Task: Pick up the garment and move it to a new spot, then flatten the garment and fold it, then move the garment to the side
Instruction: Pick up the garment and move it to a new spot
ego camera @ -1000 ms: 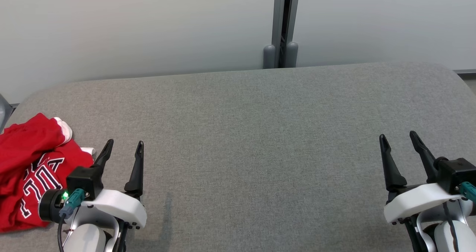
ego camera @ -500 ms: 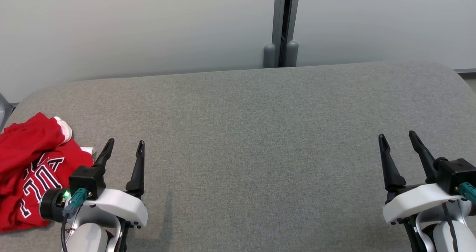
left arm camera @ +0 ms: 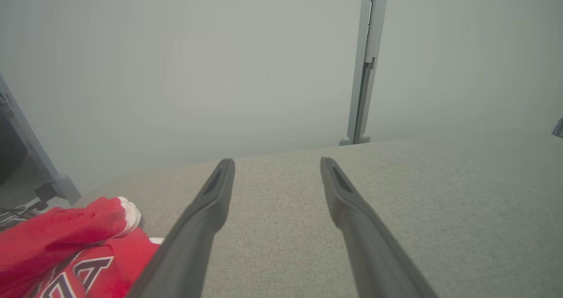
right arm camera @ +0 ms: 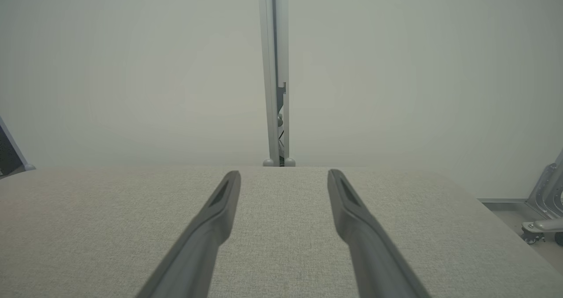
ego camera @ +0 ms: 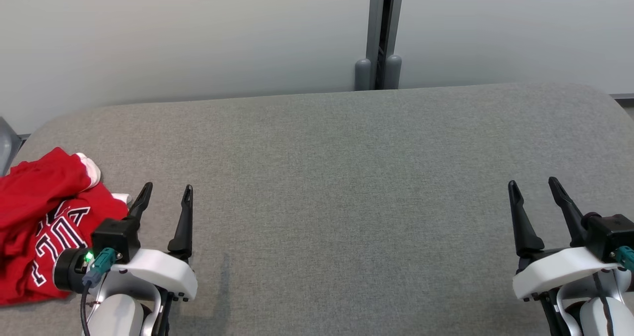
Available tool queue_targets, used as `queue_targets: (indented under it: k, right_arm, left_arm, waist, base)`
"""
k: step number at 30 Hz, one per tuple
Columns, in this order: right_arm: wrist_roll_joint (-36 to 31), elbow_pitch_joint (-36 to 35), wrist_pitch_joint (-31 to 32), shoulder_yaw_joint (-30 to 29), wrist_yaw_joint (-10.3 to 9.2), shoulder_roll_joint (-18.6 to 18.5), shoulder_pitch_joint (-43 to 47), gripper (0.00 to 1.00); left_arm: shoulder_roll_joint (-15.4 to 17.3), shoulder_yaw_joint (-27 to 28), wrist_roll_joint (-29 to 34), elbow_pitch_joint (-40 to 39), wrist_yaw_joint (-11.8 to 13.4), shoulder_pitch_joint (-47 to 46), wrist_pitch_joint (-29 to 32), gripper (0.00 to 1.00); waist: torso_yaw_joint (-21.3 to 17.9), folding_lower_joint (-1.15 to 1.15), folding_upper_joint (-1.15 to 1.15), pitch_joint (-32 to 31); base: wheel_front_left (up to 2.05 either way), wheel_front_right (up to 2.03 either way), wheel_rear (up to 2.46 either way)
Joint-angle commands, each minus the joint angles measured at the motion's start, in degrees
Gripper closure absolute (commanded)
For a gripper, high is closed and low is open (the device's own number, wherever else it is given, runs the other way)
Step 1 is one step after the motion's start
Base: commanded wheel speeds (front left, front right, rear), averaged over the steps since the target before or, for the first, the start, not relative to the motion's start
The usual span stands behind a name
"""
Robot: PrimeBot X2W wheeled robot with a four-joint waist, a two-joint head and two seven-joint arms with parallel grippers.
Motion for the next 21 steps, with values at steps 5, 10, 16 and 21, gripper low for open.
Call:
queue_targets:
  k: [5, 10, 16, 21]
  right_arm:
    - [0.5, -1.0, 0.2, 0.1, 0.0, -0.2, 0.0, 0.0]
    - [0.7, -2.2, 0.4, 1.4, -0.01, -0.2, -0.7, 0.0]
    - [1.1, -2.6, 0.6, 3.1, 0.0, -0.1, -1.6, 0.0]
    - [1.6, -2.9, 0.8, 5.4, -0.01, 0.1, -2.4, 0.0]
  left_arm:
    - [-0.1, 0.3, -0.9, -0.3, 0.7, -1.8, -0.4, 0.0]
    - [0.2, 1.0, -1.4, -0.2, 1.2, -2.0, -0.9, 0.0]
    - [0.4, 2.1, -2.6, -0.5, 1.5, -1.8, -1.5, 0.0]
    - [1.0, 3.5, -3.5, -1.2, 2.2, -0.8, -1.8, 0.0]
  waist:
    - [4.0, 0.0, 0.0, 0.4]
    - [9.2, 0.0, 0.0, 0.8]
    - [15.0, 0.0, 0.0, 1.2]
    - [20.0, 0.0, 0.0, 1.3]
  base:
    - [0.0, 0.0, 0.0]
    - [0.0, 0.0, 0.0]
    - [0.0, 0.0, 0.0]
    - [0.0, 0.0, 0.0]
